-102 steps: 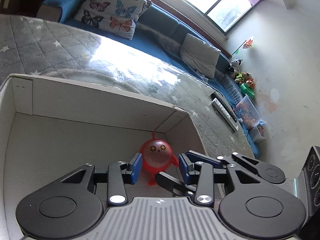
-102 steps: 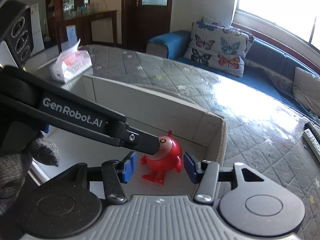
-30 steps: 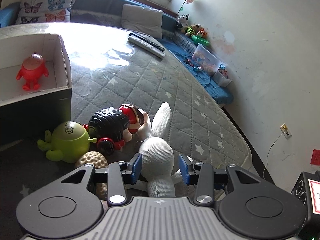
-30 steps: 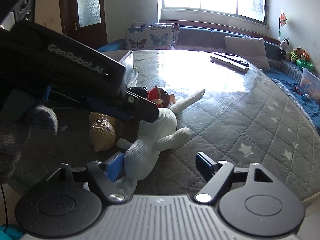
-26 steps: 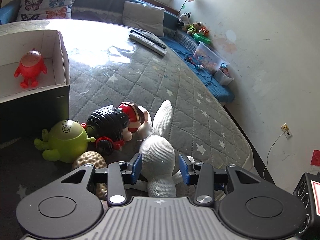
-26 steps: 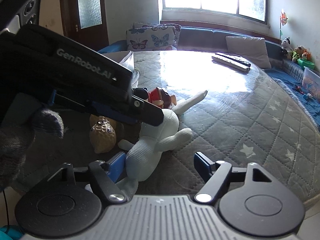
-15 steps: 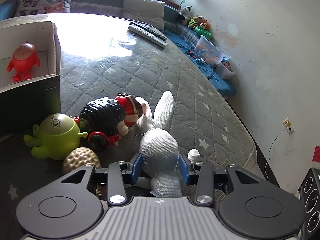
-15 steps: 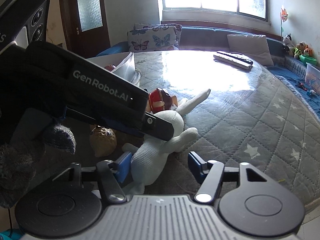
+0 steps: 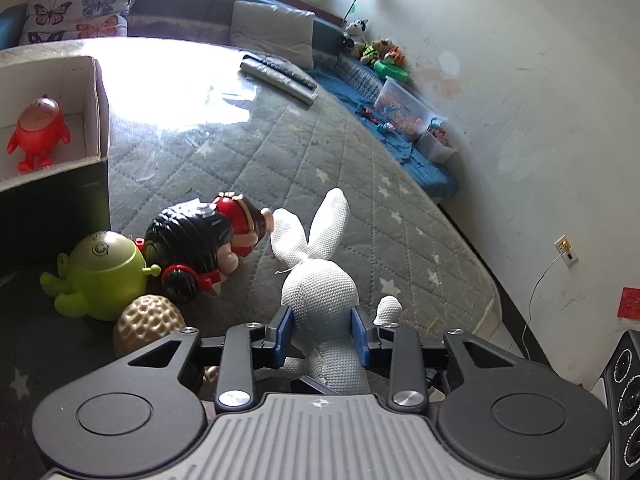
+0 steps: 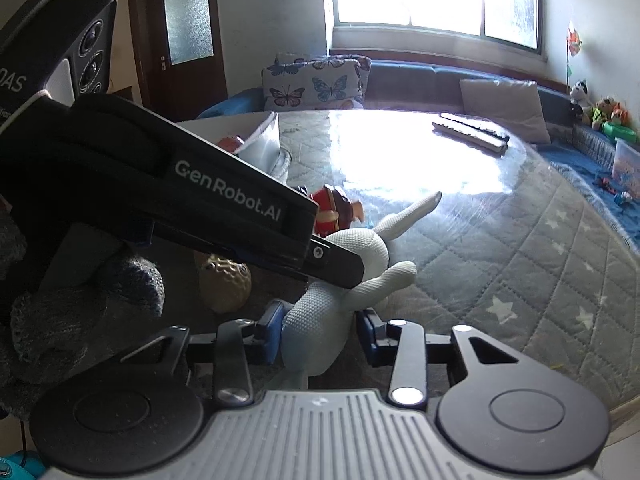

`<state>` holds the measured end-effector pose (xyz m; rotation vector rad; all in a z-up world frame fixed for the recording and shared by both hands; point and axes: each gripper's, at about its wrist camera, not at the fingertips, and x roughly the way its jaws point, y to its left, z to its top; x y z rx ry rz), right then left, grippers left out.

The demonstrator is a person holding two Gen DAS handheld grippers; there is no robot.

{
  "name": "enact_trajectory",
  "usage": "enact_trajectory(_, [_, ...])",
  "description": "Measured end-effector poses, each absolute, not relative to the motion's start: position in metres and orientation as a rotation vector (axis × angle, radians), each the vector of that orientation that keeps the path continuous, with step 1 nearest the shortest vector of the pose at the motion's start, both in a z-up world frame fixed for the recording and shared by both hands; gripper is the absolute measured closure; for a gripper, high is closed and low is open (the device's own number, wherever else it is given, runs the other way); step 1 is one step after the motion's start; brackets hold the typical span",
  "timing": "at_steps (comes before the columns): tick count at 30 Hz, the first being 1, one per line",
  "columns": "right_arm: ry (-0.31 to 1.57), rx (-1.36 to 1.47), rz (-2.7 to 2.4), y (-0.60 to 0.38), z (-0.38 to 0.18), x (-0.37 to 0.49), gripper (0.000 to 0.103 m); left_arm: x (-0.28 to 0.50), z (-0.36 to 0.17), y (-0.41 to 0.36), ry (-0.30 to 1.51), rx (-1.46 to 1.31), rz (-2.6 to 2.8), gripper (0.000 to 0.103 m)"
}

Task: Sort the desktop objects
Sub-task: 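Close the left gripper on the bunny's body and lift it, then carry the bunny into the white box and open the left gripper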

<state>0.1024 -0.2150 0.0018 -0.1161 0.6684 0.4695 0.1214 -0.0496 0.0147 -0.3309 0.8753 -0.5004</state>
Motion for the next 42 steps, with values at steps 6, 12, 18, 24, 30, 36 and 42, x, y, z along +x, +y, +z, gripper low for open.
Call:
enact_trajectory(6, [0.612,-0.15,0.498,-0.204,0.022,0.099,0.064,0.116,0.035,-0.036,0.811,-0.353,-0.488,0.068])
enact_trajectory(12, [0.556,-0.209,0.554,-0.177,0.042,0.106,0.064,0.115,0.056,-0.01,0.745,-0.377,-0.444,0.068])
enact_trajectory(18, [0.503,-0.248,0.63,-0.143,0.059,0.12,0.064,0.118,0.076,0.024,0.677,-0.398,-0.375,0.068])
enact_trajectory(24, [0.454,-0.285,0.701,-0.104,0.074,0.138,0.064,0.126,0.092,0.064,0.614,-0.424,-0.305,0.068])
enact_trajectory(30, [0.438,-0.305,0.759,-0.061,0.085,0.163,0.064,0.14,0.102,0.102,0.57,-0.43,-0.237,0.068])
enact_trajectory(36, [0.44,-0.32,0.799,-0.017,0.081,0.191,0.064,0.163,0.102,0.136,0.56,-0.425,-0.171,0.068])
enact_trajectory(42, [0.493,-0.325,0.827,0.013,0.067,0.22,0.064,0.182,0.087,0.162,0.586,-0.425,-0.123,0.068])
